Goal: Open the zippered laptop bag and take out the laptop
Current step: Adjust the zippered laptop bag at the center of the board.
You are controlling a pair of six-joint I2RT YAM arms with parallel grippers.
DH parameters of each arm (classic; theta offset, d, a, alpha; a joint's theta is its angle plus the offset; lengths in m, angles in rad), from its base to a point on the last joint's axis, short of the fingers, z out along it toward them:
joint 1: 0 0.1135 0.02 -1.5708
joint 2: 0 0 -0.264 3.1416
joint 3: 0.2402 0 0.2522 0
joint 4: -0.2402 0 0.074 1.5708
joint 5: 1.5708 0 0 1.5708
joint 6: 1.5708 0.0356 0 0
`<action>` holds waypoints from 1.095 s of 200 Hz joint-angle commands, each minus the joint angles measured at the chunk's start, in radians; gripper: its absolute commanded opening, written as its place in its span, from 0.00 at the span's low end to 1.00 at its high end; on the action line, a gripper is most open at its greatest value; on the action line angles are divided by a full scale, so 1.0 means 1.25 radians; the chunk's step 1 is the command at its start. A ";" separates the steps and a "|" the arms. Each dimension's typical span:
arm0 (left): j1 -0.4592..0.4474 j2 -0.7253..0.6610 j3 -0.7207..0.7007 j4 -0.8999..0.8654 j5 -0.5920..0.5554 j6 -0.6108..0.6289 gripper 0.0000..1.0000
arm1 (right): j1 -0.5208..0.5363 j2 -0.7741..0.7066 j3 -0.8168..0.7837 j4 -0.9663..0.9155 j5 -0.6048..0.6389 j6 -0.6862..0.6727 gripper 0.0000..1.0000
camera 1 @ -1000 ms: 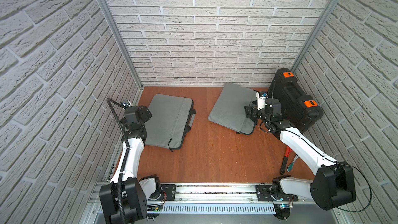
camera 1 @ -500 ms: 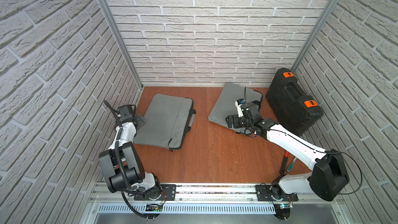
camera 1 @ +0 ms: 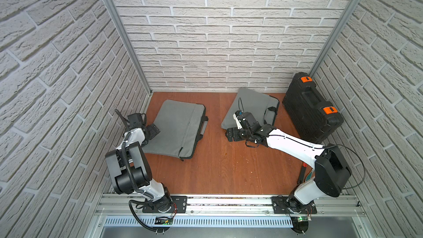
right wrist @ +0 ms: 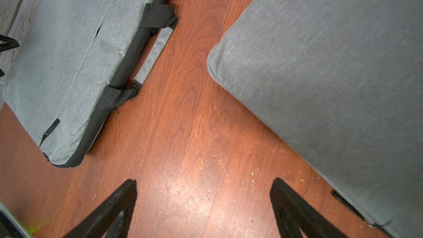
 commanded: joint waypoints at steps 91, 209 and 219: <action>-0.187 -0.039 -0.127 0.043 0.031 -0.096 0.81 | 0.068 0.097 0.052 0.074 -0.111 0.079 0.75; -0.332 -0.320 -0.258 0.002 -0.087 -0.238 0.72 | 0.171 0.179 0.105 0.052 -0.058 0.019 0.45; -0.329 -0.371 -0.257 -0.037 -0.125 -0.241 0.76 | 0.185 0.181 0.107 0.046 -0.027 0.018 0.44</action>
